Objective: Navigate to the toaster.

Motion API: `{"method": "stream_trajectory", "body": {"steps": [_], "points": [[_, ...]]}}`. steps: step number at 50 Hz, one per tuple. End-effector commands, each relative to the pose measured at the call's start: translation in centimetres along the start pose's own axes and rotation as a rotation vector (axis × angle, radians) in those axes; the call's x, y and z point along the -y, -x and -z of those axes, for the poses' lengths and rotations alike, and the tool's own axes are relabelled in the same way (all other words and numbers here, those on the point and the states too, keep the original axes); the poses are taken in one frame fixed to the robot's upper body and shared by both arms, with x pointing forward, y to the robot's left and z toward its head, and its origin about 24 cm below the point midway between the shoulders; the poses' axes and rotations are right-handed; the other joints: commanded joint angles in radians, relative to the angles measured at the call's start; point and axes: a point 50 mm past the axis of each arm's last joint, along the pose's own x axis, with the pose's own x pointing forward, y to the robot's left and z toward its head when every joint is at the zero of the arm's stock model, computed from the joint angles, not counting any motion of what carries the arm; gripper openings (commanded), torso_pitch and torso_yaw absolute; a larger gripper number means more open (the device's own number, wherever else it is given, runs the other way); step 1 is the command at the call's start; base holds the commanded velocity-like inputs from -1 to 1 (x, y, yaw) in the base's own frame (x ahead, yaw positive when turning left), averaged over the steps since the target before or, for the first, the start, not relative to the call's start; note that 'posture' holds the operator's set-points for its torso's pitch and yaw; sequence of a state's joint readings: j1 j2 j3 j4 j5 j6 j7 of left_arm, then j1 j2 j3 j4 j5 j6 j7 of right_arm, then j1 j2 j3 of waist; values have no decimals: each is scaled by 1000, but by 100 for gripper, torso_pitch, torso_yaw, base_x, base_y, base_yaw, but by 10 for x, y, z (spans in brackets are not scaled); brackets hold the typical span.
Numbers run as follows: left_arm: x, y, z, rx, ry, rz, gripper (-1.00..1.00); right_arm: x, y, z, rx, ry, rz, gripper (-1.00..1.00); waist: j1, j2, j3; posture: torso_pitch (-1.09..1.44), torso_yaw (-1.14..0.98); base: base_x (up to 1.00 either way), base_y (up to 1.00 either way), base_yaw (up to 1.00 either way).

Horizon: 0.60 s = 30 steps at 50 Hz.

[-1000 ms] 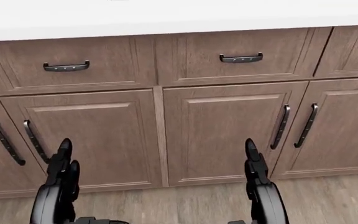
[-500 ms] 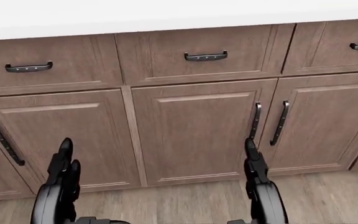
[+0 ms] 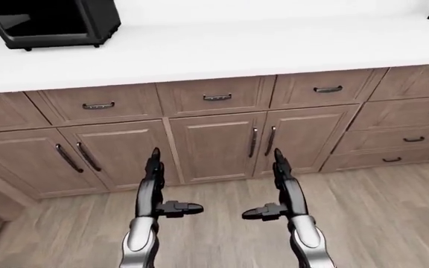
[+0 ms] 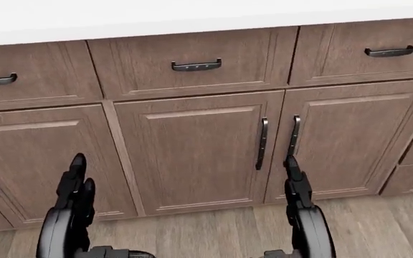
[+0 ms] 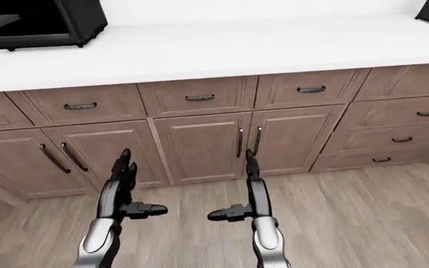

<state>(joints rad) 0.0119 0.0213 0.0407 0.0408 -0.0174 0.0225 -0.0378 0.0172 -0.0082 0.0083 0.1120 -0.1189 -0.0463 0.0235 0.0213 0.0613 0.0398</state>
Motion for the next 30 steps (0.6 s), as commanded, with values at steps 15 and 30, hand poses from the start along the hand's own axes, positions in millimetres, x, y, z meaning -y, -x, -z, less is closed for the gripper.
{"method": "stream_trajectory", "body": {"steps": [15, 30], "points": [[2, -3, -14, 74, 1, 7, 100, 3, -3, -14, 78, 7, 12, 100, -12, -114, -24, 0, 0, 0, -28, 0], [2, -3, -14, 74, 1, 7, 100, 3, -2, -15, 80, 11, 10, 100, -2, 7, -22, 0, 0, 0, -28, 0]]}}
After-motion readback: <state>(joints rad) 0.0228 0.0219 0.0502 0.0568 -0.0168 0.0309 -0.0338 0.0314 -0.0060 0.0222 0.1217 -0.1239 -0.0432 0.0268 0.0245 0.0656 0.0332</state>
